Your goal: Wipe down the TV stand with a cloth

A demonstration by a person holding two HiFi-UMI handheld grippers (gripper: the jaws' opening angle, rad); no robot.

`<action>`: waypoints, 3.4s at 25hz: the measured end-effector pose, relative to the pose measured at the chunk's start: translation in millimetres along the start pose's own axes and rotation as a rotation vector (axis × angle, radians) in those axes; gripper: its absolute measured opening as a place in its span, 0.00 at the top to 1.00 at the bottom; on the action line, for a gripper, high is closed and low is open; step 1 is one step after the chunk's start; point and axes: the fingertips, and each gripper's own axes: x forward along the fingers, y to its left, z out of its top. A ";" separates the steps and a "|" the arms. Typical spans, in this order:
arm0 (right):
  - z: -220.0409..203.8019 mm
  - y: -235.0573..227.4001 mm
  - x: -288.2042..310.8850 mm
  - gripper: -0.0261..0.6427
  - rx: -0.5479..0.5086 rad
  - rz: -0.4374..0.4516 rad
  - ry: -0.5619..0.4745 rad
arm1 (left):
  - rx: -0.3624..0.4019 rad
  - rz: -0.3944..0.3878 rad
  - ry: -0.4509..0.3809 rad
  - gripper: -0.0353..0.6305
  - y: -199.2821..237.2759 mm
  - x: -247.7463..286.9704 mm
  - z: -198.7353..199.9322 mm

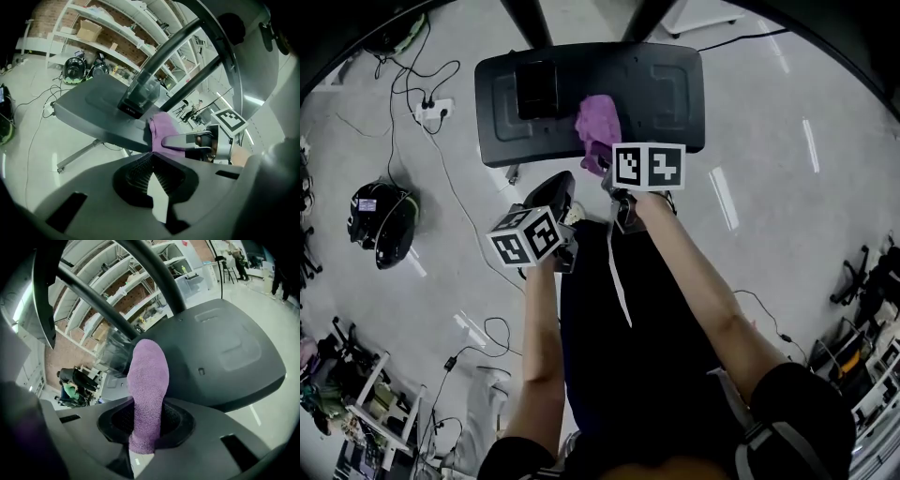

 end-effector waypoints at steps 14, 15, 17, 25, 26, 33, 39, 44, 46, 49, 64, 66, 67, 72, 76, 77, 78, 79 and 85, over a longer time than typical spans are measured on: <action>18.7 -89.8 -52.7 0.83 0.042 -0.046 -0.018 | 0.003 -0.031 0.005 0.94 -65.3 63.7 -15.3; 20.0 -95.1 -55.9 0.83 0.042 -0.049 -0.019 | 0.005 -0.037 0.007 0.94 -70.5 68.4 -16.3; 22.0 -104.9 -62.4 0.83 0.044 -0.056 -0.022 | 0.010 -0.047 0.009 0.94 -80.4 76.3 -17.8; 24.0 -136.8 -86.2 0.83 0.058 -0.065 -0.032 | 0.018 -0.061 0.014 0.94 -103.8 100.0 -25.8; 24.2 -140.1 -88.5 0.83 0.059 -0.068 -0.033 | 0.020 -0.063 0.016 0.94 -105.8 102.5 -26.8; 21.1 -162.8 -104.2 0.83 0.072 -0.099 -0.036 | 0.029 -0.088 0.041 0.94 -120.8 115.6 -38.8; 19.6 -180.3 -115.6 0.83 0.087 -0.122 -0.044 | 0.039 -0.103 0.067 0.94 -128.7 124.8 -46.4; 18.4 -192.3 -124.3 0.83 0.087 -0.134 -0.044 | 0.048 -0.104 0.074 0.94 -133.0 127.6 -49.2; 18.8 -196.8 -129.5 0.83 0.083 -0.138 -0.044 | 0.047 -0.102 0.074 0.94 -135.6 127.4 -49.9; 20.3 -204.1 -134.8 0.83 0.079 -0.144 -0.050 | 0.050 -0.094 0.076 0.94 -135.5 128.1 -52.7; 5.0 -202.5 -153.1 0.83 -0.047 -0.063 -0.155 | -0.015 -0.080 0.107 0.94 -112.3 118.8 -86.2; 1.6 -192.9 -156.7 0.83 -0.030 -0.033 -0.200 | -0.004 -0.080 0.092 0.94 -107.0 106.9 -83.9; -0.9 -185.4 -157.6 0.83 -0.038 -0.023 -0.218 | 0.001 -0.078 0.081 0.94 -103.2 99.0 -82.4; -31.4 -112.4 -142.2 0.83 -0.216 0.051 -0.264 | -0.006 -0.054 0.010 0.94 -70.3 42.7 -81.9; -64.9 -54.5 -110.8 0.83 -0.270 0.139 -0.254 | -0.059 -0.050 -0.044 0.94 -38.2 3.4 -88.7; -72.1 -43.7 -101.2 0.83 -0.285 0.154 -0.246 | -0.070 -0.048 -0.054 0.94 -29.7 -1.9 -90.8; -79.4 -34.1 -91.6 0.83 -0.299 0.166 -0.235 | -0.075 -0.045 -0.062 0.94 -21.5 -6.1 -93.2; -86.7 -25.2 -83.1 0.83 -0.315 0.177 -0.225 | -0.077 -0.042 -0.068 0.94 -14.4 -9.7 -95.6; -119.3 19.9 -43.3 0.83 -0.480 0.285 -0.172 | -0.083 -0.017 -0.085 0.94 19.8 -12.2 -108.4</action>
